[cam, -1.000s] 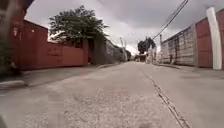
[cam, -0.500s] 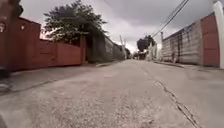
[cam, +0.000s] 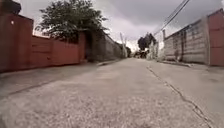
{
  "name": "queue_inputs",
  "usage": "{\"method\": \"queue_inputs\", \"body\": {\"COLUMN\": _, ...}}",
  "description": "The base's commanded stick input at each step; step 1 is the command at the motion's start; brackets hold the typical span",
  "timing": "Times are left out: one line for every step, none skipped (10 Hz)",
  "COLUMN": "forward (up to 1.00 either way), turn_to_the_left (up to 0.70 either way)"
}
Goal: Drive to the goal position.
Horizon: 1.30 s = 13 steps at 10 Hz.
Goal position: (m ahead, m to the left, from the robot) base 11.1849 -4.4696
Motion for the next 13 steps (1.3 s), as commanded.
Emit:
{"method": "queue_inputs", "body": {"forward": 1.00, "turn_to_the_left": -0.06}}
{"method": "queue_inputs", "body": {"forward": 1.00, "turn_to_the_left": -0.06}}
{"method": "queue_inputs", "body": {"forward": 1.00, "turn_to_the_left": -0.06}}
{"method": "queue_inputs", "body": {"forward": 1.00, "turn_to_the_left": -0.13}}
{"method": "queue_inputs", "body": {"forward": 1.00, "turn_to_the_left": 0.00}}
{"method": "queue_inputs", "body": {"forward": 1.00, "turn_to_the_left": 0.00}}
{"method": "queue_inputs", "body": {"forward": 1.00, "turn_to_the_left": 0.00}}
{"method": "queue_inputs", "body": {"forward": 1.00, "turn_to_the_left": 0.00}}
{"method": "queue_inputs", "body": {"forward": 1.00, "turn_to_the_left": 0.00}}
{"method": "queue_inputs", "body": {"forward": 1.00, "turn_to_the_left": 0.00}}
{"method": "queue_inputs", "body": {"forward": 1.00, "turn_to_the_left": 0.00}}
{"method": "queue_inputs", "body": {"forward": 1.00, "turn_to_the_left": -0.01}}
{"method": "queue_inputs", "body": {"forward": 1.00, "turn_to_the_left": -0.10}}
